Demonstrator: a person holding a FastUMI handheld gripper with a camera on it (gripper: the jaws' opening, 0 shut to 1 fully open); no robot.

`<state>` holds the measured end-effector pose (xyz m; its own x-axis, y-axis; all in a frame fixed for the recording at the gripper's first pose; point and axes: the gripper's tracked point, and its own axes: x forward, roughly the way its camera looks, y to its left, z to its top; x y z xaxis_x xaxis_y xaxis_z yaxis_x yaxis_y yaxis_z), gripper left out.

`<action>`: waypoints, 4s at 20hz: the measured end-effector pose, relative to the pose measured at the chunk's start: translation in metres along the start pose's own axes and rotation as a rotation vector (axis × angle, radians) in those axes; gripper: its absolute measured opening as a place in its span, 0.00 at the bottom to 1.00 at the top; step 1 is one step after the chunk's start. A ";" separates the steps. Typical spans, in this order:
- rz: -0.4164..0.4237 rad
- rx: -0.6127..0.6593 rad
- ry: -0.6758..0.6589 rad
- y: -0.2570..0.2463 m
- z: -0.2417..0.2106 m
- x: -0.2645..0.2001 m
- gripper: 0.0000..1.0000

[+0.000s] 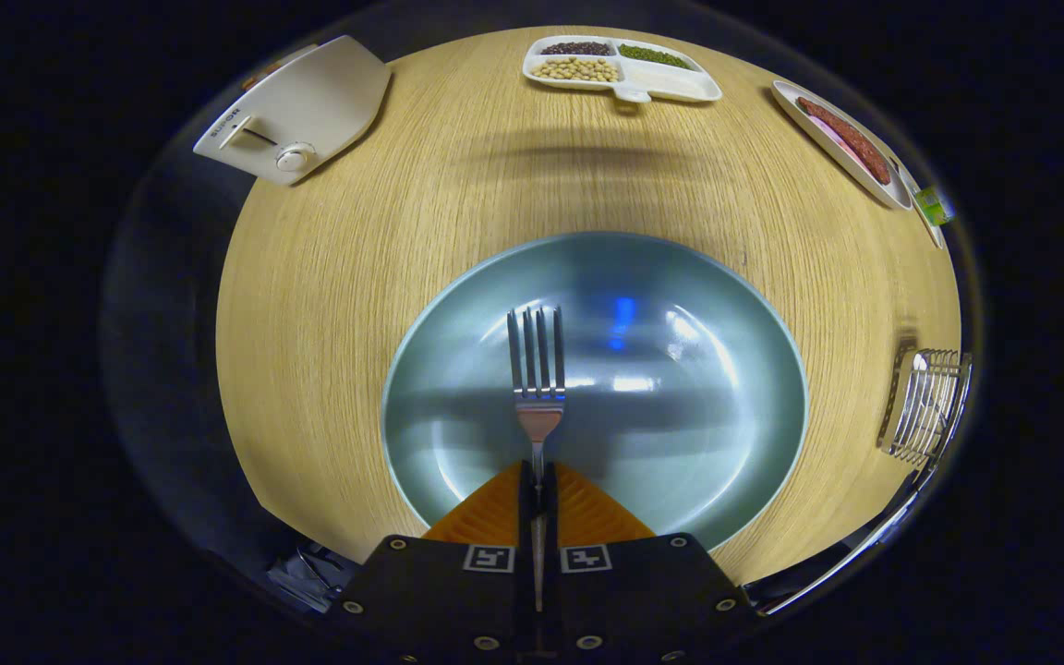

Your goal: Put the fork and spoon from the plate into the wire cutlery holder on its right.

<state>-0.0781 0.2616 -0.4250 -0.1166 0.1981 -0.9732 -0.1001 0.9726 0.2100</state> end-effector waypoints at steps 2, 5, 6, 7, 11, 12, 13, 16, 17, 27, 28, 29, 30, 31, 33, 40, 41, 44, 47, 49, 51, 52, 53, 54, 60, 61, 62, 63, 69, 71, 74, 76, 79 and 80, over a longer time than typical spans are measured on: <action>-0.028 -0.035 -0.041 -0.010 0.001 -0.004 0.03; 0.013 -0.001 -0.093 -0.012 0.006 -0.016 0.03; 0.009 0.002 -0.115 -0.017 0.009 -0.021 0.03; 0.013 0.009 -0.135 -0.022 0.009 -0.028 0.03; 0.037 0.036 -0.190 -0.044 0.006 -0.056 0.03; 0.043 0.048 -0.205 -0.051 0.004 -0.064 0.02; 0.052 0.063 -0.222 -0.058 0.002 -0.073 0.03; 0.071 0.112 -0.280 -0.087 -0.004 -0.100 0.03; 0.072 0.128 -0.302 -0.099 -0.006 -0.110 0.03; -0.009 0.222 -0.411 -0.237 -0.030 -0.183 0.03; -0.005 0.210 -0.391 -0.245 -0.034 -0.184 0.03; 0.003 0.201 -0.368 -0.250 -0.039 -0.182 0.03; -0.004 0.186 -0.341 -0.259 -0.039 -0.182 0.03; -0.017 0.166 -0.322 -0.267 -0.042 -0.181 0.03; -0.026 0.119 -0.287 -0.274 -0.045 -0.179 0.03; -0.053 -0.049 -0.130 -0.287 -0.058 -0.168 0.03; -0.057 -0.067 -0.111 -0.289 -0.059 -0.167 0.03; -0.069 -0.113 -0.049 -0.295 -0.062 -0.164 0.03; -0.078 -0.138 0.016 -0.303 -0.064 -0.158 0.03; -0.094 -0.170 0.065 -0.308 -0.065 -0.152 0.03; -0.116 -0.175 0.095 -0.313 -0.061 -0.148 0.03; -0.112 -0.163 0.102 -0.312 -0.058 -0.145 0.03; -0.103 -0.145 0.106 -0.311 -0.056 -0.144 0.03; -0.095 -0.133 0.113 -0.310 -0.053 -0.142 0.03; -0.042 -0.005 0.029 -0.310 -0.030 -0.151 0.10; -0.026 0.015 -0.013 -0.310 -0.023 -0.156 0.12; 0.001 0.038 -0.069 -0.307 -0.013 -0.164 0.13; 0.043 0.065 -0.125 -0.298 -0.005 -0.174 0.18; 0.223 0.118 -0.593 -0.268 0.043 -0.268 0.53; 0.236 0.136 -0.761 -0.264 0.059 -0.305 0.68; 0.264 0.189 -0.932 -0.265 0.067 -0.358 0.82; 0.245 0.195 -1.043 -0.268 0.069 -0.384 0.88; 0.163 0.168 -1.230 -0.276 0.070 -0.428 0.94; 0.129 0.156 -1.291 -0.279 0.069 -0.441 0.95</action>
<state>0.0697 -0.0883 -0.0603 0.9186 0.1787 -0.3524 -0.0341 0.9245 0.3798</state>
